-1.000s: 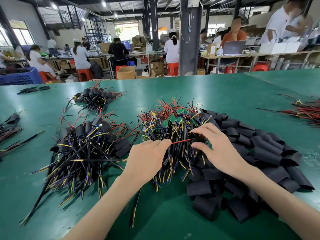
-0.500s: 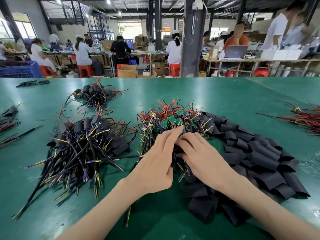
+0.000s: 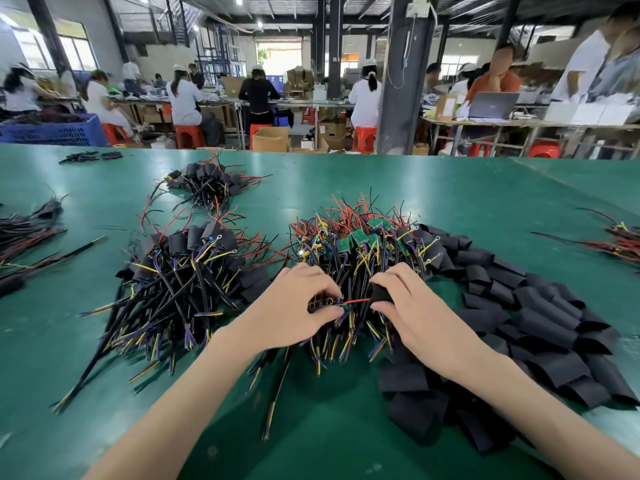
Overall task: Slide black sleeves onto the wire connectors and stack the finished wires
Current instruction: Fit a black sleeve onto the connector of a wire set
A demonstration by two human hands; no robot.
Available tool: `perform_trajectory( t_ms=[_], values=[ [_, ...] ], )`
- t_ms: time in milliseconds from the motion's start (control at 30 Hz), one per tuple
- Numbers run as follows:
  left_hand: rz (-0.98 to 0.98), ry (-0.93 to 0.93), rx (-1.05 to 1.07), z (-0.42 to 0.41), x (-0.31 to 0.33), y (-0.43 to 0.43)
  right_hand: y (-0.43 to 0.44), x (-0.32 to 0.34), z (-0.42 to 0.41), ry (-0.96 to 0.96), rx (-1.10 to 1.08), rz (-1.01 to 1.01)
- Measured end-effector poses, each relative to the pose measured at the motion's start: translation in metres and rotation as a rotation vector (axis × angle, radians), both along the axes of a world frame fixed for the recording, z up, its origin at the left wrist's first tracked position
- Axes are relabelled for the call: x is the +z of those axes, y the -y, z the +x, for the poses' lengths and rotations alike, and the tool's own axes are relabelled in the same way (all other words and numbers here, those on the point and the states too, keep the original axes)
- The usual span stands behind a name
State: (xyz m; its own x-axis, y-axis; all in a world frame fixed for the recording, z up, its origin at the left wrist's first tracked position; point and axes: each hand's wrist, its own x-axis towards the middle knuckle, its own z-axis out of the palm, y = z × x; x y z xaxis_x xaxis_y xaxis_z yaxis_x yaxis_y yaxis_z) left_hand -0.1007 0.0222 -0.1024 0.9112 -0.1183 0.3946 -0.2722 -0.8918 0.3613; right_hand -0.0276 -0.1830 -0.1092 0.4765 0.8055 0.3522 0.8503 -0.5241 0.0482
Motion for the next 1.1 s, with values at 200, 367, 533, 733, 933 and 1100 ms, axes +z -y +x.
perform_trajectory(
  t_ms=[200,367,533,733,933,1100],
  values=[
    [-0.105,-0.057,0.030,-0.001,0.002,-0.002,-0.002,0.003,-0.002,-0.057,0.014,0.104],
    [-0.194,0.019,-0.008,-0.002,0.002,0.007,-0.001,0.011,-0.008,0.005,0.028,0.140],
    [-0.246,0.063,-0.082,-0.005,0.000,0.020,-0.002,0.009,-0.010,0.014,0.069,0.148],
    [-0.283,0.135,-0.007,-0.006,0.004,0.020,0.002,0.012,-0.009,-0.186,0.093,0.249],
    [-0.293,0.146,-0.010,-0.006,0.001,0.020,0.003,0.008,-0.010,-0.093,0.068,0.262],
    [-0.347,0.111,-0.055,-0.006,0.000,0.023,0.004,0.002,-0.003,-0.145,0.149,0.289]
  ],
)
